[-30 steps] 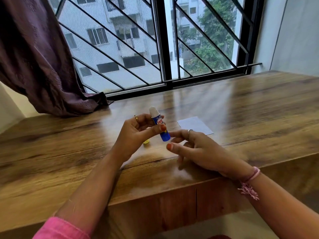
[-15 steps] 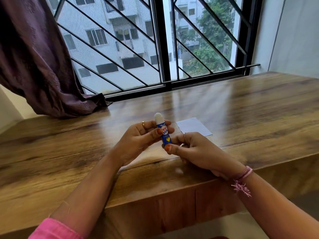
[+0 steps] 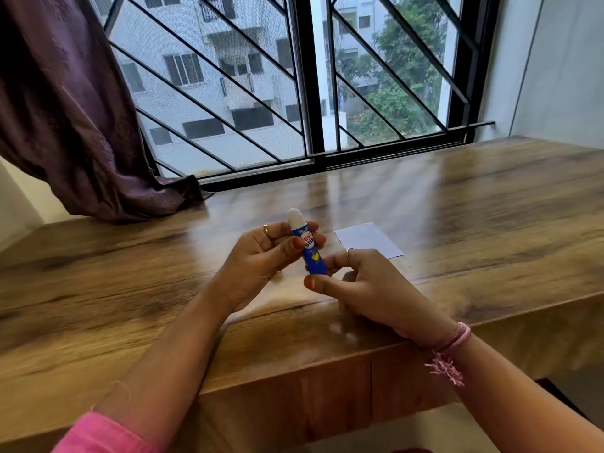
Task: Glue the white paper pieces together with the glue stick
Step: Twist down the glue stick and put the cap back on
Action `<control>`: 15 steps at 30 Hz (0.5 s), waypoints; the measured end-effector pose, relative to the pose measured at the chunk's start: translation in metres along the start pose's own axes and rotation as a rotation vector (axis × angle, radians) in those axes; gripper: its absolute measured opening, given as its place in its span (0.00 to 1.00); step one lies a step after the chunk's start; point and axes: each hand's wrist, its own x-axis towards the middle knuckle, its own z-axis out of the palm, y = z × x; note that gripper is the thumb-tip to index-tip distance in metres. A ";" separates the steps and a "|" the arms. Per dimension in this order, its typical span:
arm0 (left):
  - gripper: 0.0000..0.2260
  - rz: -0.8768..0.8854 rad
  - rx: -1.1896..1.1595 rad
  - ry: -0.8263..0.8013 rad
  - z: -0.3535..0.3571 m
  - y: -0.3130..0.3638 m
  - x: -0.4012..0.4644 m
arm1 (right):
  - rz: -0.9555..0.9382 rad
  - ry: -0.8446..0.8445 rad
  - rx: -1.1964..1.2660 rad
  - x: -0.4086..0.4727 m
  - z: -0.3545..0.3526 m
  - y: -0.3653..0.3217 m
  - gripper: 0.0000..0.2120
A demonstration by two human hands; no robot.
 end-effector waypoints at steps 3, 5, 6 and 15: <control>0.18 -0.010 0.021 -0.004 0.001 0.000 0.000 | -0.007 0.043 -0.023 0.002 0.000 0.000 0.09; 0.18 -0.013 0.026 -0.006 0.001 0.000 0.000 | -0.005 0.100 -0.051 0.003 0.001 0.002 0.10; 0.18 -0.015 0.027 -0.004 0.002 0.000 0.000 | -0.005 0.120 -0.069 0.004 0.002 0.003 0.11; 0.11 -0.014 0.053 -0.014 0.001 -0.001 -0.001 | 0.048 -0.012 0.009 0.004 0.000 0.002 0.10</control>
